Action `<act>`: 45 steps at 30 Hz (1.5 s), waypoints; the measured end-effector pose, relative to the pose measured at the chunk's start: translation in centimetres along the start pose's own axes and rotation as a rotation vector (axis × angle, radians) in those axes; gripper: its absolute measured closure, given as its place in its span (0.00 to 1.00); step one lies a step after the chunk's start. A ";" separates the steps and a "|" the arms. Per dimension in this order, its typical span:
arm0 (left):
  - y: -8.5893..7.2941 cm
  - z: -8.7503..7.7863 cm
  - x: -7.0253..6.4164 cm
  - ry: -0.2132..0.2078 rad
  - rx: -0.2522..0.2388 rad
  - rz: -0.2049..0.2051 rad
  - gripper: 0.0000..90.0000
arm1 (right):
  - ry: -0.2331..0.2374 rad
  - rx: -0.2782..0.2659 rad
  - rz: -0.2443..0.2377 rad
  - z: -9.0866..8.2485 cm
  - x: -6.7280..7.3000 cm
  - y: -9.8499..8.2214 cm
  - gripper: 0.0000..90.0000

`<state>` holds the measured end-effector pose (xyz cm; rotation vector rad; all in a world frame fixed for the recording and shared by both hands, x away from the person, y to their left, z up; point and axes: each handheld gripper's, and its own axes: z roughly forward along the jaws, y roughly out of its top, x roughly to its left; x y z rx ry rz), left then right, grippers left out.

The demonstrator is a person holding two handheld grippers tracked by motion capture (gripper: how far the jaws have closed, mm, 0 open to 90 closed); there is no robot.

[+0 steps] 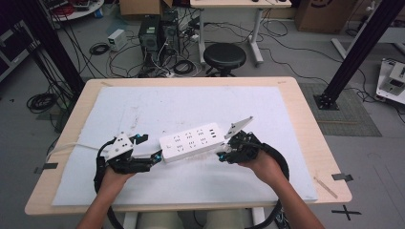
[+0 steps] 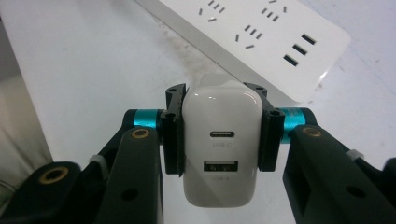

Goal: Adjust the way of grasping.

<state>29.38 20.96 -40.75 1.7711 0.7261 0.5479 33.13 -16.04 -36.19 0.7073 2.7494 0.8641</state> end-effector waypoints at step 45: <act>-0.6 -0.8 0.3 0.005 -0.020 -0.025 0.25 | 0.142 -0.262 0.080 -4.9 -2.0 -4.6 0.70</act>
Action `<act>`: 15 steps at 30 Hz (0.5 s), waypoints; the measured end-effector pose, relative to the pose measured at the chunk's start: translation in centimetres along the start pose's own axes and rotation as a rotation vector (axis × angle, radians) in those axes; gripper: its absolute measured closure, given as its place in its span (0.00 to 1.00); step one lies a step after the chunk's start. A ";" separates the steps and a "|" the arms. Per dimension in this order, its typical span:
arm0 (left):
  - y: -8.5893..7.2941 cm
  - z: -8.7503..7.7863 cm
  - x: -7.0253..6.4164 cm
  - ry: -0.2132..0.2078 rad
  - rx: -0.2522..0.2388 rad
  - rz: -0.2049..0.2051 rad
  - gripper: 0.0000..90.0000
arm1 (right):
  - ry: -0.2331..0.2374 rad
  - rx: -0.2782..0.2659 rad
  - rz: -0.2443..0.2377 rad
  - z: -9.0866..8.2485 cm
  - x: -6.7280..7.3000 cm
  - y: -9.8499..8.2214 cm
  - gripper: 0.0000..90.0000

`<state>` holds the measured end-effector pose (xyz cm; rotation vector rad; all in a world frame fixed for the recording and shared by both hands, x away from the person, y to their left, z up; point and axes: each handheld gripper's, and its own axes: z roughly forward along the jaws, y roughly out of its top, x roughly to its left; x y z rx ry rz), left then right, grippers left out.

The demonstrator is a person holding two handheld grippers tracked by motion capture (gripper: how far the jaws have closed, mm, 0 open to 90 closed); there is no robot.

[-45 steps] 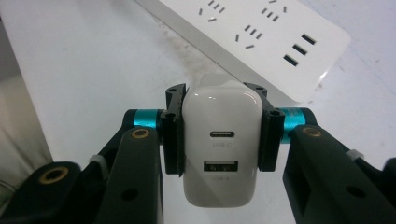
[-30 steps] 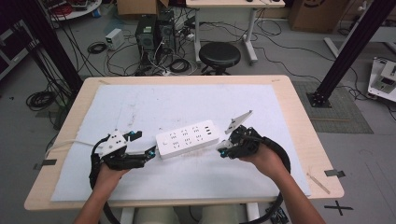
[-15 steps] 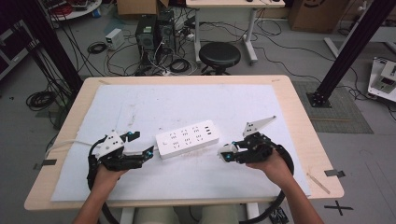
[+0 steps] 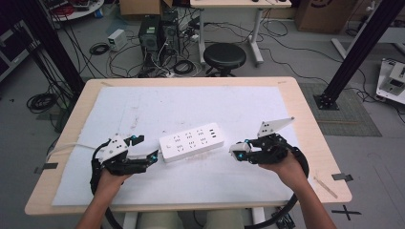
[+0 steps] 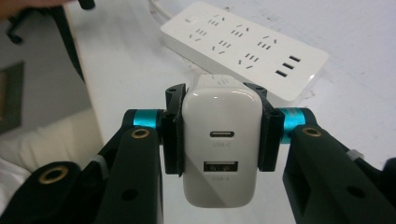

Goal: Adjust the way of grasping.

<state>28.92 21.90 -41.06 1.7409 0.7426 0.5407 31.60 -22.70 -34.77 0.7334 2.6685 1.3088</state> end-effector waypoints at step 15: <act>0.0 -0.1 0.1 0.011 -0.007 -0.007 0.25 | -0.083 0.167 -0.150 0.1 0.4 4.3 0.70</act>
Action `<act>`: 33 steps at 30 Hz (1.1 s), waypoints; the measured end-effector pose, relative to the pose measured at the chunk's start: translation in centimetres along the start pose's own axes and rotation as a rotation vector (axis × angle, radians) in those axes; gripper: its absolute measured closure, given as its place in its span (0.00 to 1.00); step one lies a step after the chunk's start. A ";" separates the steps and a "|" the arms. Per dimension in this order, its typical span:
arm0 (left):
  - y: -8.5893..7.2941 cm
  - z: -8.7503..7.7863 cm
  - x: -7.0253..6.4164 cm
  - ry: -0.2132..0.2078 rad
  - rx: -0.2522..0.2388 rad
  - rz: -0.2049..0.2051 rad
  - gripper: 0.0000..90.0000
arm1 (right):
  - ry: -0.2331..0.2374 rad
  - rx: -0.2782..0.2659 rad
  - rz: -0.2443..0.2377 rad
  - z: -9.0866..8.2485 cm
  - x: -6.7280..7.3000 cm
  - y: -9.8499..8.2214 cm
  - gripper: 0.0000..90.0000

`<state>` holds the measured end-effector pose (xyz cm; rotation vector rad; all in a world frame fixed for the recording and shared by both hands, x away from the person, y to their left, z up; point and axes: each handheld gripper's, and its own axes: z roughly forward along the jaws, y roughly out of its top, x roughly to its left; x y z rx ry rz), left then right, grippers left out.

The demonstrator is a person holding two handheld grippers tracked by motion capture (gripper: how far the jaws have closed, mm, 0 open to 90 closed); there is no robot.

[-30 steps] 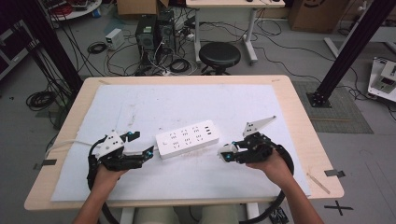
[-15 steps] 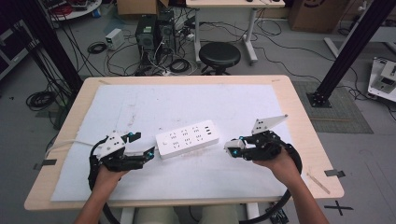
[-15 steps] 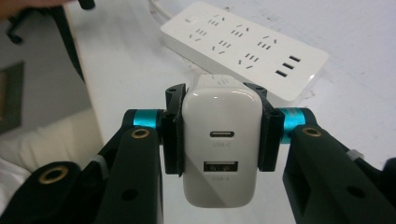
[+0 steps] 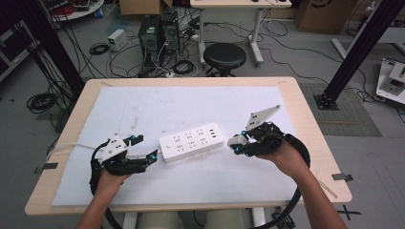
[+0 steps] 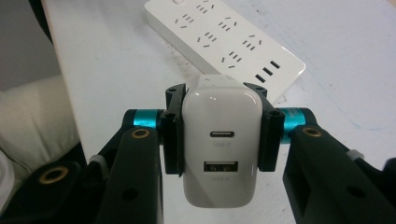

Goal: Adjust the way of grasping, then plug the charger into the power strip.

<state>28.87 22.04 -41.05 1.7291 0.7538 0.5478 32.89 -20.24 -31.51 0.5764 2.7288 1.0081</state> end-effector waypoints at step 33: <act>0.0 -1.4 0.4 0.039 0.002 -0.006 0.25 | -0.004 0.170 -0.076 1.2 -1.6 3.8 0.70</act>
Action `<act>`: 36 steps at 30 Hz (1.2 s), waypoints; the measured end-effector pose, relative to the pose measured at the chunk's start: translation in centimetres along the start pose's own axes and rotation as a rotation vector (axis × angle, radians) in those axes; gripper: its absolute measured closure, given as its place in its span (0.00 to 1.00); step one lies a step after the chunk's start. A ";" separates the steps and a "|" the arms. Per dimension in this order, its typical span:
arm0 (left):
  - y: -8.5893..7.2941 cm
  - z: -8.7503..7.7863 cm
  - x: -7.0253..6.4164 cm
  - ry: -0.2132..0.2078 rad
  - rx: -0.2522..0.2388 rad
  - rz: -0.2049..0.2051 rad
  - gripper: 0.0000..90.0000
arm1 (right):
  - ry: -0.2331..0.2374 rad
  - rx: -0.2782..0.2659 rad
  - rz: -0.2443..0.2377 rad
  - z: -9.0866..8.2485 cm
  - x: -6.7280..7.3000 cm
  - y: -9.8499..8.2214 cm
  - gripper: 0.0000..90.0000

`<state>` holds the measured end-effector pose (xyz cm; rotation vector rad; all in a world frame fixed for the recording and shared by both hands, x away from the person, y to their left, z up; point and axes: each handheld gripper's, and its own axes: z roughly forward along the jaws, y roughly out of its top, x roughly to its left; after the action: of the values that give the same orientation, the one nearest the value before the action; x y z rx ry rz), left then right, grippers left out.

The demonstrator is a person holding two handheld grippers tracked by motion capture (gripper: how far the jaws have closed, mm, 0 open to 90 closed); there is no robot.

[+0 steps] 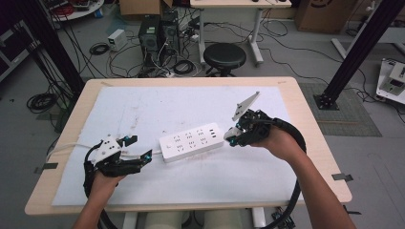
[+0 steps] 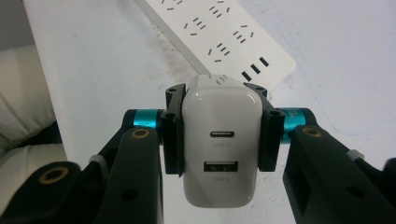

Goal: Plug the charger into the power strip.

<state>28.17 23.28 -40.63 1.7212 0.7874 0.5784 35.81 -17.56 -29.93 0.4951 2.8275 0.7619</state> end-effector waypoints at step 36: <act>-1.1 0.2 0.9 -0.001 0.006 -0.018 0.25 | 0.040 0.165 -0.336 6.6 -3.2 8.9 0.70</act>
<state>28.68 24.04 -41.76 1.7178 0.8038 0.5633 42.83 -8.49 -30.74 0.0197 2.9134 0.4808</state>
